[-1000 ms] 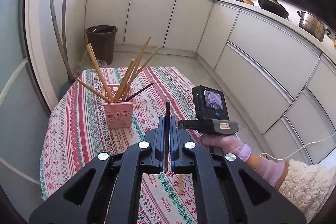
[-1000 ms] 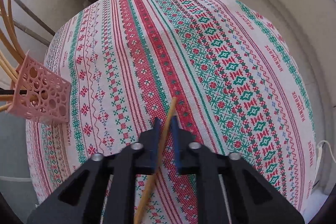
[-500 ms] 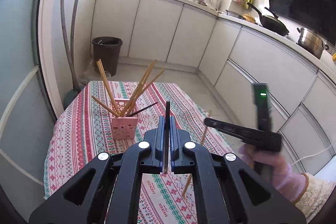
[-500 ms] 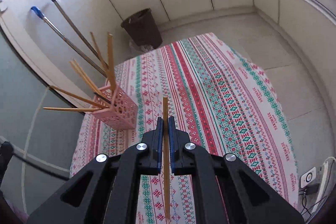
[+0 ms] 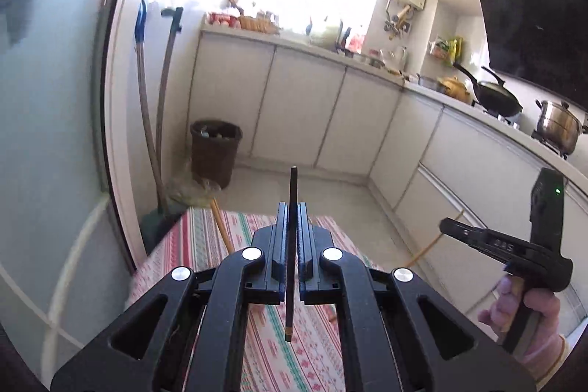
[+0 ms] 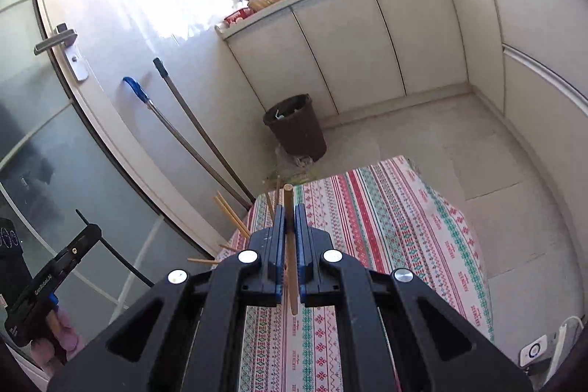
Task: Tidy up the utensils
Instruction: 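Carry both held chopsticks over the pink holder and lower them in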
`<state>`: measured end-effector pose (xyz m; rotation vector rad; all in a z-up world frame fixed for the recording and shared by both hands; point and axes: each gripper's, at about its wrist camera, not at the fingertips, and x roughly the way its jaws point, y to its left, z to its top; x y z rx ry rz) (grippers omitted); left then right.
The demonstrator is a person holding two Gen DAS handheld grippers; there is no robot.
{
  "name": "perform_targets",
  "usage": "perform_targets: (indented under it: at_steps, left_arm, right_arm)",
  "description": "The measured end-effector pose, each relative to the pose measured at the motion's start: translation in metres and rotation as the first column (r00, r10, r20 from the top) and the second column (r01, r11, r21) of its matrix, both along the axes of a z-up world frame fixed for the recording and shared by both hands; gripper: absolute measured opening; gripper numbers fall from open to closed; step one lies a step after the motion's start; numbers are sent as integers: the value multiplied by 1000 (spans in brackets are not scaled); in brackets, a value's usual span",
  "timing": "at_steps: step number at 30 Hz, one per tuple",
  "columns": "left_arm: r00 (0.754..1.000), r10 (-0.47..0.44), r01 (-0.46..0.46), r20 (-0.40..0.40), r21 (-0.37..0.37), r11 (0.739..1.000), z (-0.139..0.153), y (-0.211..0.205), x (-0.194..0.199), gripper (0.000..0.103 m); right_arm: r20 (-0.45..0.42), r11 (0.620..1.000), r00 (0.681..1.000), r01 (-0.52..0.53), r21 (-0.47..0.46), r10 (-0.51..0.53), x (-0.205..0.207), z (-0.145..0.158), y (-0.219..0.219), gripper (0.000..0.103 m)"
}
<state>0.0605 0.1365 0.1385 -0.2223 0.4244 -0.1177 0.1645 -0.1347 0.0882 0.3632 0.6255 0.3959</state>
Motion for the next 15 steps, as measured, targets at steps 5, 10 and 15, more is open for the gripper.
perform_targets:
  at_steps: [5,10,15]
  left_arm:
    - [998,54,-54,25,33,998,21,7,35,4]
    - [995,98,-98,-3,47,994,0,9,83,4]
    - [986,105,-104,-126,11,994,-56,11,125,11]
  right_arm:
    - [67,1000,998,-1,11,0,14,43,2,5]
    - [103,1000,995,-7,-2,7,37,63,14,5]
    - [113,1000,993,-23,-6,23,63,65,34,5]
